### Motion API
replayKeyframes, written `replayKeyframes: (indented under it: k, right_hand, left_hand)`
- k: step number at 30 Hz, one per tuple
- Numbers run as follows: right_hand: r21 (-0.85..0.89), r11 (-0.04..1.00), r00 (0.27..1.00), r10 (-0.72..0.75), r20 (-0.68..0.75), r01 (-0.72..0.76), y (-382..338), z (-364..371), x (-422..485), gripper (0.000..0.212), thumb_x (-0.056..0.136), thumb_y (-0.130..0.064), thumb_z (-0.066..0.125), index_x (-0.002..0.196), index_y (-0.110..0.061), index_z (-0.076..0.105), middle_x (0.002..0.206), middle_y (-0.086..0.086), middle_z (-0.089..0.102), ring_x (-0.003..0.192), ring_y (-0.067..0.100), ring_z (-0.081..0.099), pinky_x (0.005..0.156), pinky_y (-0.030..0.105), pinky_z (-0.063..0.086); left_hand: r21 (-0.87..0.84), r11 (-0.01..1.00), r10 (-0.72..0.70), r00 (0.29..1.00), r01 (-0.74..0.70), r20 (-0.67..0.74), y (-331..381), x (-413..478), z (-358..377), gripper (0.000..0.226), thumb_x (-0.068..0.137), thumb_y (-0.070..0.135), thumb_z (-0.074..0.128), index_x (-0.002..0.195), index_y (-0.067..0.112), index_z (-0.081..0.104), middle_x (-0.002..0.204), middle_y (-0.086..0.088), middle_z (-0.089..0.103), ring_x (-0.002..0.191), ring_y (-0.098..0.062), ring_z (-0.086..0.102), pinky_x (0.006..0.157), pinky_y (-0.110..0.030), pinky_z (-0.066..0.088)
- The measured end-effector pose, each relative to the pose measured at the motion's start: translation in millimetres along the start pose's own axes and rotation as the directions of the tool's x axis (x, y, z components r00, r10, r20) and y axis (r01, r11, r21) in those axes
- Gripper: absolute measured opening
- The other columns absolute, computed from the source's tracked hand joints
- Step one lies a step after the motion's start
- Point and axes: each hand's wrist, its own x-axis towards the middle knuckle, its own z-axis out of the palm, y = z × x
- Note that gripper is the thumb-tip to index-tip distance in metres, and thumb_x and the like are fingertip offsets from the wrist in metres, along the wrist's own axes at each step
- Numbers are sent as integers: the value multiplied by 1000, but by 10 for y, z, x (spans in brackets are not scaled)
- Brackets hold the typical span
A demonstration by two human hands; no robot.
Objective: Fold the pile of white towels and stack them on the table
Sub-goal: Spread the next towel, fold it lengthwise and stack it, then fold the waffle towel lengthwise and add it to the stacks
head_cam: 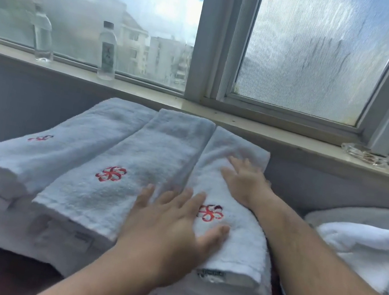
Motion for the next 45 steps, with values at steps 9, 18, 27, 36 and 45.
replayKeyframes:
  k: [9, 18, 27, 36, 45]
  right_hand:
    - [271, 958, 995, -86, -55, 98, 133, -63, -998, 46, 105, -27, 39, 149, -17, 47, 160, 2, 38, 149, 22, 28, 120, 30, 18]
    - [339, 938, 970, 13, -243, 73, 849, -167, -2634, 16, 94, -33, 60, 80, -31, 68, 79, -20, 68, 82, -9, 59, 68, 8, 40]
    - [476, 879, 749, 336, -571, -31, 1916, -70, -3229, 16, 91, -16, 64, 77, -19, 71, 75, -9, 70, 77, 10, 61, 71, 27, 41]
    - [615, 759, 621, 592, -513, -216, 2491, -200, -2696, 13, 96, -39, 52, 89, -28, 53, 81, -17, 58, 73, 3, 54, 57, 15, 32]
    - [555, 814, 718, 489, -495, -172, 2662, -180, -2565, 53, 98, -59, 46, 68, -17, 56, 66, 0, 63, 71, 27, 65, 62, 38, 50]
  left_hand:
    - [-61, 998, 16, 1000, -17, -14, 6, -178, -76, 76, 92, 72, 13, 157, 34, 24, 166, 12, 21, 152, -8, 16, 124, -41, -4]
    - [-206, 927, 254, 929, -313, -269, 575, -1106, -78, 53, 86, 41, 41, 137, 38, 57, 148, 19, 48, 139, -7, 37, 120, -31, 13]
    - [-465, 815, 302, 938, -345, -168, 1629, -1222, 751, 33, 93, 26, 58, 124, 36, 62, 125, 23, 50, 126, -3, 44, 104, -21, 34]
    - [-465, 838, 273, 957, -285, -94, 2202, -594, 1412, 58, 85, 59, 40, 140, 42, 47, 137, 17, 54, 130, -9, 43, 104, -30, 40]
    - [-599, 758, 237, 965, -257, -114, 2246, -533, 1393, 37, 90, 43, 52, 126, 42, 57, 114, 20, 56, 110, -4, 49, 103, -38, 43]
